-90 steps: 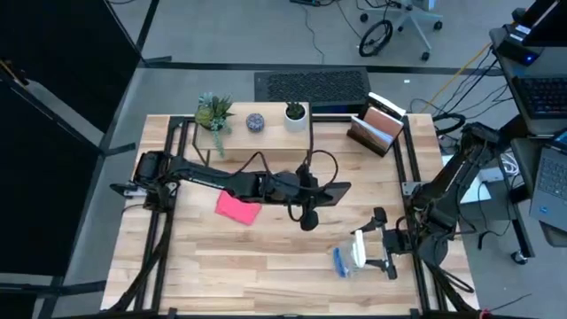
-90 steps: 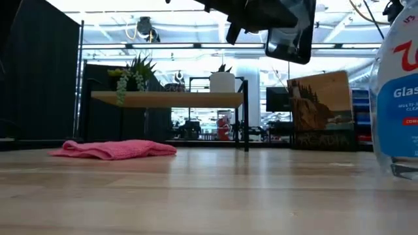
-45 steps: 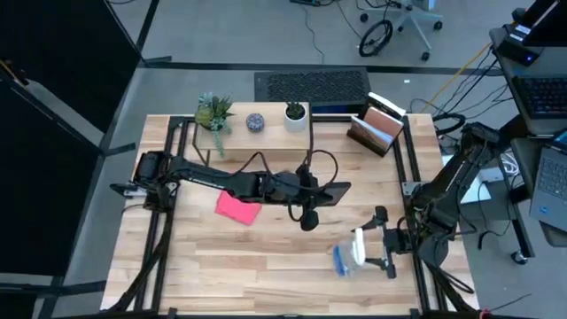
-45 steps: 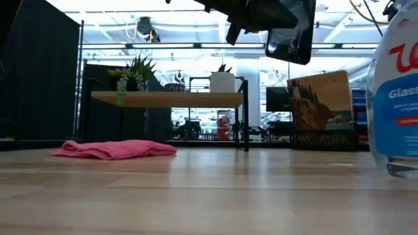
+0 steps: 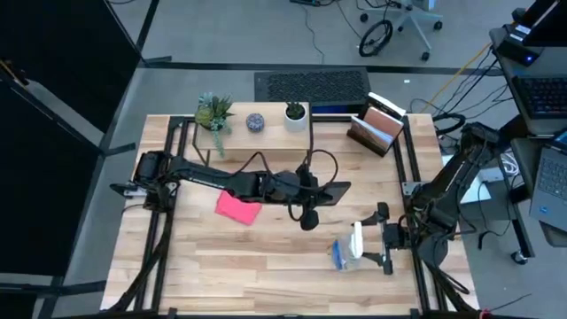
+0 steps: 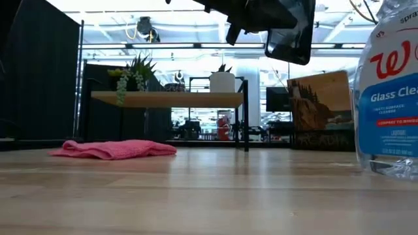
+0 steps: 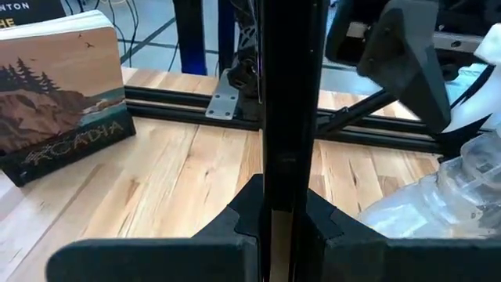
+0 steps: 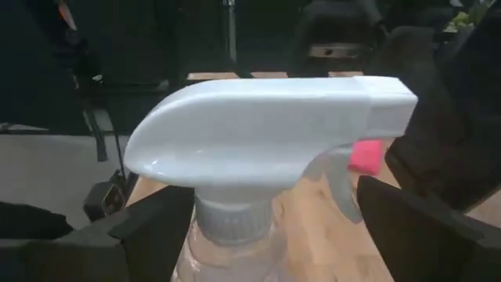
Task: Apply microfiber cloth
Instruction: Spray the front of the cellphone using the spray bottle
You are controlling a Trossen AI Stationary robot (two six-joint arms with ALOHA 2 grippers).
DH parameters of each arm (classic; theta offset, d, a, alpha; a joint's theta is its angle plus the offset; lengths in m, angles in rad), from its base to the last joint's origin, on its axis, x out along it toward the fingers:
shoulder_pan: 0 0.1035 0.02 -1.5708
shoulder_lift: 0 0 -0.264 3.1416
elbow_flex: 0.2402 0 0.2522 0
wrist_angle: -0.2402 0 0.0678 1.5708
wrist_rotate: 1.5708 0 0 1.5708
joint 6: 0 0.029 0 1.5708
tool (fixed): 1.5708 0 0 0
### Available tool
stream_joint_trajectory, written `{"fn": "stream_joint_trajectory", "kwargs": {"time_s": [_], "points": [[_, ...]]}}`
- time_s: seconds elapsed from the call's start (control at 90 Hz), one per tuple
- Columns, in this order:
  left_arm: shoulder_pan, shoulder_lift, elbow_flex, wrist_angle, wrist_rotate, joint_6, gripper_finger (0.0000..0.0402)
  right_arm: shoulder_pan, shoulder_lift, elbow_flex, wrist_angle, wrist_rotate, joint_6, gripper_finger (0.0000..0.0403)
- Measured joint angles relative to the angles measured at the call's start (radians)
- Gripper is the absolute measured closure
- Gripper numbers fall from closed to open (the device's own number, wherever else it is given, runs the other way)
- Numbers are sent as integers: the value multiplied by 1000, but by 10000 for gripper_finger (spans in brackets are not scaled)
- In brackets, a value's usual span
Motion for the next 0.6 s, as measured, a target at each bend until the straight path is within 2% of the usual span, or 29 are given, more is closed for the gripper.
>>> {"fn": "stream_joint_trajectory", "kwargs": {"time_s": [0.144, 0.344, 0.6], "points": [[0, -22, 1, -64, -1, -19, 385, 37, -71, 0, -59, -101, -13, 64], [-16, -98, 1, -280, -56, -62, 385, 92, -206, 0, -145, -202, 164, 64], [-55, -138, 1, -452, -73, -143, 385, 123, -281, 0, -169, -196, 188, 64]]}}
